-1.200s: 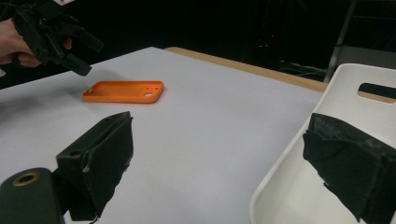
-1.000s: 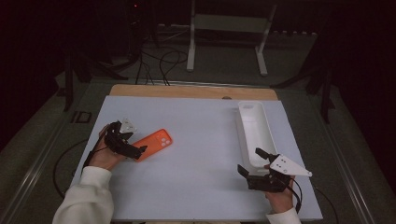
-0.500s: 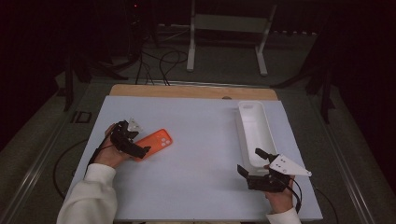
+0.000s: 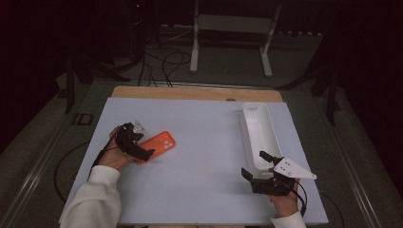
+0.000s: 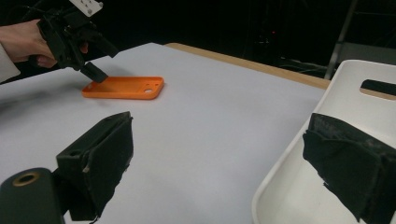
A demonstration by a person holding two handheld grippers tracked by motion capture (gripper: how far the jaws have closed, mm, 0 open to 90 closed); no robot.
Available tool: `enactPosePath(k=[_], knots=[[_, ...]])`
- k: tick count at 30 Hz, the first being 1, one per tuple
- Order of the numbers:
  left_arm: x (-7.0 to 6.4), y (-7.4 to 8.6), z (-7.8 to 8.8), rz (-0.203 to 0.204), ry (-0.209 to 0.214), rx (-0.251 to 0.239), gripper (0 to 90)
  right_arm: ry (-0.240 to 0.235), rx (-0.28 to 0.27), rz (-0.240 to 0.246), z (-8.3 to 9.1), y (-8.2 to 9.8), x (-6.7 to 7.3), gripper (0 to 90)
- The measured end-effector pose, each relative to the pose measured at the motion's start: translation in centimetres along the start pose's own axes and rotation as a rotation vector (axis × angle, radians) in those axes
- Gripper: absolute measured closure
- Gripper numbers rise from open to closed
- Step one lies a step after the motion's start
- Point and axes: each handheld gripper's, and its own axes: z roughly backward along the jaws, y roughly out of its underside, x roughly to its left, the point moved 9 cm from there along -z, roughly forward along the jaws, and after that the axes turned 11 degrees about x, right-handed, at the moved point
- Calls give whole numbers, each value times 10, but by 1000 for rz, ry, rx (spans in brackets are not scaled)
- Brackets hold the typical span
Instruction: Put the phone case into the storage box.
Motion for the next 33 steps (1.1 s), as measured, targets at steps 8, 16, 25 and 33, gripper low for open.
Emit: enactPosePath(k=[8, 16, 25, 33], knots=[[0, 0, -5, -1, 7, 12, 0, 1, 2, -1, 0, 0, 0, 83], [0, 1, -10, -3, 12, 25, 0, 0, 3, 0, 0, 0, 0, 83], [-4, 3, -17, -8, 41, 59, 0, -1, 3, 0, 0, 0, 0, 83], [-8, 6, -23, -16, 63, 94, 8, -1, 4, -2, 0, 1, 0, 83]])
